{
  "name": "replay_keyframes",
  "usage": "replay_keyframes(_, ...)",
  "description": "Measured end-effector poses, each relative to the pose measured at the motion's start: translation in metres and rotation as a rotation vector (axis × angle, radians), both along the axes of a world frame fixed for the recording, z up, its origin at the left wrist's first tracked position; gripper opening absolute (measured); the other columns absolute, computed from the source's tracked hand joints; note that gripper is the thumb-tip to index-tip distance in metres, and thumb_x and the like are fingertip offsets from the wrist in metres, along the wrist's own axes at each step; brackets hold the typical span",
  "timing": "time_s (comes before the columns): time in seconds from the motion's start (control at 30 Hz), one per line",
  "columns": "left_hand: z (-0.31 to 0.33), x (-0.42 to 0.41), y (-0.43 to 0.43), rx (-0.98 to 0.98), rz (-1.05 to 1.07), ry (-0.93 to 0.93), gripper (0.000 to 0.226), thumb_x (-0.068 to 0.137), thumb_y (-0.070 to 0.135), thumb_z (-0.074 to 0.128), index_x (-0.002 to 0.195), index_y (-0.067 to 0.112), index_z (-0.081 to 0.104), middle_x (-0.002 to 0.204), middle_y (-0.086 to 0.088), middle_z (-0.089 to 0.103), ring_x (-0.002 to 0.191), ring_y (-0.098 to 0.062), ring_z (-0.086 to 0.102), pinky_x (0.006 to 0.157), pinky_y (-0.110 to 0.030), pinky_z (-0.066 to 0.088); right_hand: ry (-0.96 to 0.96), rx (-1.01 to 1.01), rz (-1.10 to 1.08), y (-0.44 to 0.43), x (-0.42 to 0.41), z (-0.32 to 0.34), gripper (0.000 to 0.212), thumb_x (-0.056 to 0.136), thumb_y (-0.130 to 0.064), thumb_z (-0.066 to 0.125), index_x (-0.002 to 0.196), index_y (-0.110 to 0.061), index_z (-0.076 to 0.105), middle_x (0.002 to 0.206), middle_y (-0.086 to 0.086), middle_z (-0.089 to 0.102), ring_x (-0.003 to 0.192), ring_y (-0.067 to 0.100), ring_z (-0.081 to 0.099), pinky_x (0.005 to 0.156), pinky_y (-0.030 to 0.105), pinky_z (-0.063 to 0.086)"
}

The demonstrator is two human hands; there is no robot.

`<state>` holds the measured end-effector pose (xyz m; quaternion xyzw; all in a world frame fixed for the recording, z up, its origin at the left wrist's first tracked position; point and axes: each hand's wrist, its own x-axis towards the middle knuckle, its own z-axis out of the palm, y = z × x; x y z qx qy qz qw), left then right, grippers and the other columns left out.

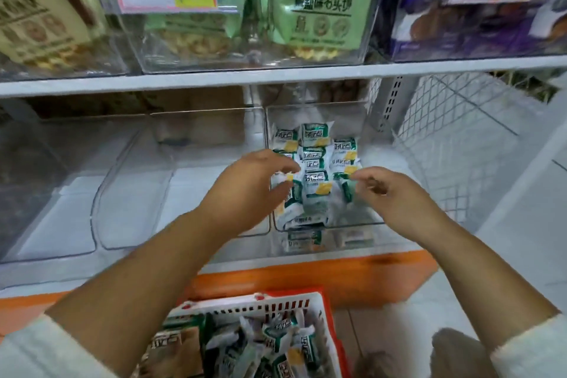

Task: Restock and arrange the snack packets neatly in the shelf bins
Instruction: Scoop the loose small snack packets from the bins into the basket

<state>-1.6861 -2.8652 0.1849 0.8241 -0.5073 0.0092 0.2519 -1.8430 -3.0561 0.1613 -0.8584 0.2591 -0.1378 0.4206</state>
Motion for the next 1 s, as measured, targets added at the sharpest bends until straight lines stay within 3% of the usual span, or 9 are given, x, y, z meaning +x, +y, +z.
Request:
replay_keyframes(0.13,-0.001,0.041,-0.053,0.396,-0.058,-0.158,0.041,0.093,0.039,0.064,0.133,0.032,0.058,0.136,0.007,0.058,0.123,-0.015,0.052,0.103,-0.029,0.039,0.297,0.027,0.225,-0.02,0.033,-0.02,0.03,0.093,-0.031,0.063,0.123,-0.031,0.061,0.114,-0.012,0.061,0.099,0.005,0.057,0.079,0.013,0.044)
replay_keyframes(0.27,-0.004,0.072,-0.098,0.582,-0.09,-0.178,0.059,0.088,0.047,0.068,0.141,0.031,0.049,0.145,0.005,0.052,0.13,-0.02,0.05,0.11,-0.038,0.04,0.44,0.087,0.374,-0.01,0.056,-0.024,0.053,0.084,-0.041,0.071,0.133,-0.038,0.051,0.114,-0.023,0.051,0.105,0.003,0.052,0.08,0.013,0.043)
replay_keyframes(0.4,-0.02,0.089,-0.132,0.77,-0.165,-0.239,0.07,0.084,0.057,0.067,0.144,0.031,0.042,0.141,0.006,0.055,0.124,-0.019,0.054,0.101,-0.04,0.048,0.582,0.096,0.422,-0.005,0.073,-0.035,0.086,0.076,-0.048,0.076,0.148,-0.036,0.029,0.147,-0.012,0.042,0.122,0.012,0.051,0.097,0.025,0.046)
replay_keyframes(0.5,-0.027,0.099,-0.149,0.855,-0.233,-0.287,0.058,0.084,0.055,0.068,0.135,0.031,0.052,0.128,0.008,0.061,0.105,-0.015,0.057,0.081,-0.032,0.048,0.564,0.147,0.4,-0.01,0.076,-0.04,0.084,0.076,-0.036,0.08,0.146,-0.032,0.033,0.141,-0.008,0.049,0.113,0.014,0.057,0.094,0.031,0.051)
replay_keyframes(0.57,-0.027,0.104,-0.153,0.861,-0.252,-0.276,0.044,0.085,0.048,0.07,0.123,0.03,0.061,0.119,0.008,0.065,0.092,-0.012,0.054,0.074,-0.029,0.045,0.52,0.167,0.384,-0.017,0.073,-0.043,0.074,0.075,-0.029,0.082,0.137,-0.035,0.043,0.128,-0.011,0.057,0.106,0.011,0.06,0.089,0.027,0.053)
replay_keyframes(0.73,-0.03,0.108,-0.154,0.861,-0.229,-0.281,0.037,0.085,0.038,0.074,0.119,0.025,0.067,0.112,0.005,0.07,0.09,-0.015,0.058,0.068,-0.027,0.044,0.48,0.232,0.333,-0.04,0.055,-0.041,0.064,0.073,-0.015,0.083,0.126,-0.038,0.053,0.116,-0.005,0.064,0.095,0.017,0.068,0.082,0.037,0.059)
replay_keyframes(0.83,-0.03,0.108,-0.151,0.817,-0.224,-0.292,0.036,0.086,0.043,0.071,0.117,0.024,0.065,0.114,0.004,0.066,0.095,-0.017,0.058,0.073,-0.029,0.045,0.439,0.25,0.263,-0.05,0.041,-0.03,0.058,0.075,-0.01,0.08,0.121,-0.037,0.055,0.105,-0.008,0.063,0.081,0.011,0.067,0.063,0.023,0.057)
replay_keyframes(0.93,-0.027,0.102,-0.145,0.666,-0.181,-0.226,0.034,0.092,0.042,0.065,0.116,0.019,0.059,0.113,0.001,0.062,0.105,-0.021,0.058,0.082,-0.031,0.048,0.343,0.311,0.162,-0.056,0.029,-0.022,0.056,0.077,-0.01,0.079,0.118,-0.038,0.055,0.099,-0.004,0.063,0.067,0.006,0.066,0.056,0.02,0.055)
replay_keyframes(1.0,-0.022,0.096,-0.138,0.452,-0.119,-0.052,0.022,0.093,0.036,0.065,0.102,0.02,0.052,0.091,0.004,0.056,0.094,-0.022,0.057,0.071,-0.027,0.041,0.247,0.337,0.091,-0.054,0.023,-0.017,0.054,0.076,-0.01,0.08,0.117,-0.037,0.057,0.1,-0.002,0.062,0.067,0.004,0.067,0.058,0.023,0.057)
